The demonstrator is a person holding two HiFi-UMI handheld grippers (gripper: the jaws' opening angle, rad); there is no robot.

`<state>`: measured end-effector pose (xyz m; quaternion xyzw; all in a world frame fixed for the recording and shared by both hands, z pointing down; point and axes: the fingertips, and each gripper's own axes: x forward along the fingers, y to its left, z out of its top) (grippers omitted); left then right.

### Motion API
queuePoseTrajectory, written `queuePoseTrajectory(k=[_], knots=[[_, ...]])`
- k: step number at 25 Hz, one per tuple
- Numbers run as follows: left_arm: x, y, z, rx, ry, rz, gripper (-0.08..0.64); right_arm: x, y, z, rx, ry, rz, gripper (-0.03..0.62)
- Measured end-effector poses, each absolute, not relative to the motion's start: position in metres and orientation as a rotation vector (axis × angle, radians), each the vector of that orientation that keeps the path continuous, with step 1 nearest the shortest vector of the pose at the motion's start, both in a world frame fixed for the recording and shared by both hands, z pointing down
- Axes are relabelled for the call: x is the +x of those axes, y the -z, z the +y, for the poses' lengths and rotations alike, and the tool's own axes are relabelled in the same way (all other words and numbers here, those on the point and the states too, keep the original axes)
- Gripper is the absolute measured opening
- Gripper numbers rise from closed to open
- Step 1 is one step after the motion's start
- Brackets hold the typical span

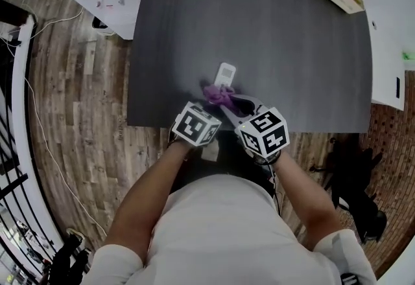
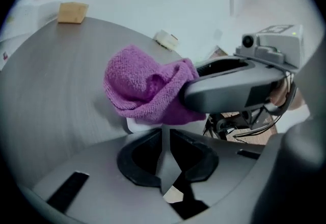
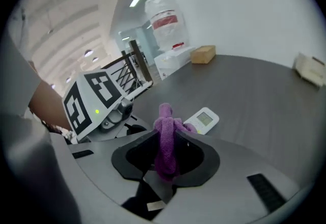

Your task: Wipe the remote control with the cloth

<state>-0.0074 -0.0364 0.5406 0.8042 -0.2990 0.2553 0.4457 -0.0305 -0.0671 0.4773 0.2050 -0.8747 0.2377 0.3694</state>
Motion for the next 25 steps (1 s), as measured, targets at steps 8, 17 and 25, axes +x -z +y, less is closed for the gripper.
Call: queuePoseTrajectory(k=[8, 17, 25], knots=[[-0.038, -0.524, -0.037, 2.001, -0.698, -0.886, 0.06, 0.008, -0.448, -0.089, 0.694, -1.081, -2.298, 0.107], [-0.025, -0.544, -0.123, 1.966, -1.114, -1.131, 0.316, 0.089, -0.432, -0.132, 1.113, -1.044, -2.283, 0.107], [-0.012, -0.537, -0.132, 1.996, -1.155, -1.212, 0.316, 0.113, -0.451, -0.118, 1.123, -1.093, -2.244, 0.107]])
